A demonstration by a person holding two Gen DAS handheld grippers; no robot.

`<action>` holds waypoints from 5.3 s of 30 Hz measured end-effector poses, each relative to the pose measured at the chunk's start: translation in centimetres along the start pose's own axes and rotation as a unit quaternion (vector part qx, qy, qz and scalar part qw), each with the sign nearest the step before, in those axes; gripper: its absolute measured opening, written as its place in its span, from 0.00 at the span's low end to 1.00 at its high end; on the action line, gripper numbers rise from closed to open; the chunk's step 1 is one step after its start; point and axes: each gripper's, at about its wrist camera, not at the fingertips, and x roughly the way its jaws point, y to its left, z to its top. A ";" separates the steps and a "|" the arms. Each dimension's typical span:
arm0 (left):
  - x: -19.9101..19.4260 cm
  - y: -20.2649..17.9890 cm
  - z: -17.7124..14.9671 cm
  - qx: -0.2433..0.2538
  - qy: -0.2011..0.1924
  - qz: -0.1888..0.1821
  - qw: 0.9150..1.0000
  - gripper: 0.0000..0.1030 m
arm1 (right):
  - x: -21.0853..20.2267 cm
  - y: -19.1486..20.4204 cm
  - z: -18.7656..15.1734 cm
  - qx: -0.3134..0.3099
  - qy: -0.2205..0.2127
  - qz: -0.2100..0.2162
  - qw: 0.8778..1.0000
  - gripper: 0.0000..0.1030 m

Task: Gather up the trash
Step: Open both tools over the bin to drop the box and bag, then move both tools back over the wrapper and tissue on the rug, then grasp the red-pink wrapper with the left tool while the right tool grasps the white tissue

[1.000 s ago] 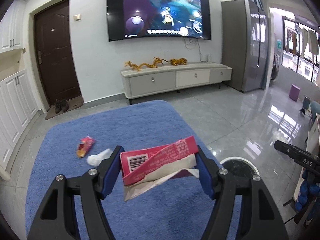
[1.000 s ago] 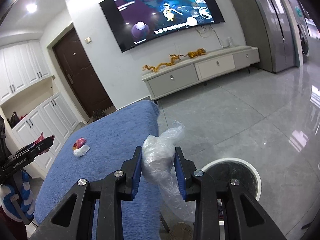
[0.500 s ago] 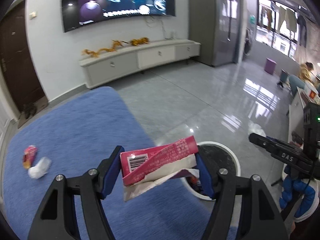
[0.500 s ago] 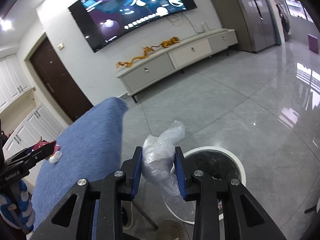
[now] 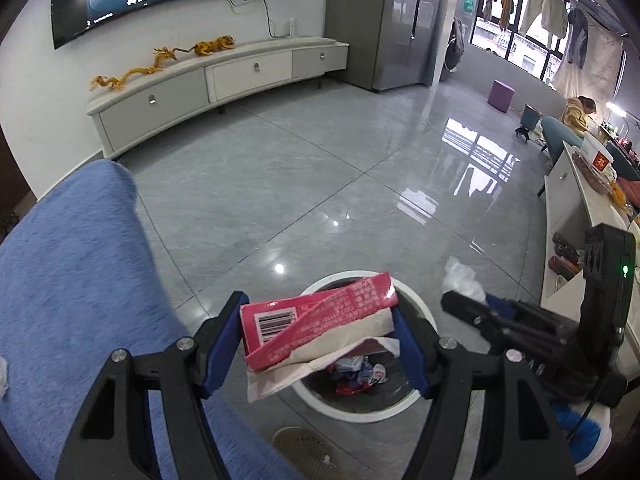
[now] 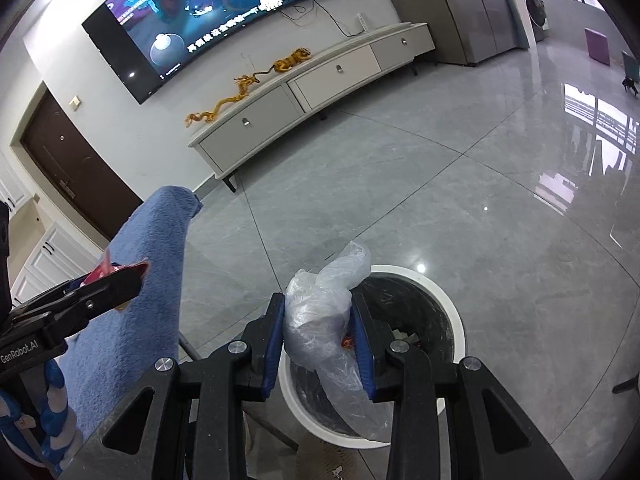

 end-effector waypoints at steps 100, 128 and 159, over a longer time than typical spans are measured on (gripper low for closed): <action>-31.8 16.3 -16.6 -0.190 -0.260 0.236 0.917 0.84 | -12.5 25.5 -4.1 -0.218 -0.106 0.031 0.970 0.68; -32.3 38.0 -19.4 -0.329 -0.199 0.272 0.882 0.84 | -4.1 39.0 -1.8 -0.292 -0.043 0.168 0.941 0.68; -11.6 46.0 -16.0 -0.316 -0.062 0.080 0.944 0.27 | 19.8 45.7 -11.4 -0.414 0.162 0.180 0.878 0.41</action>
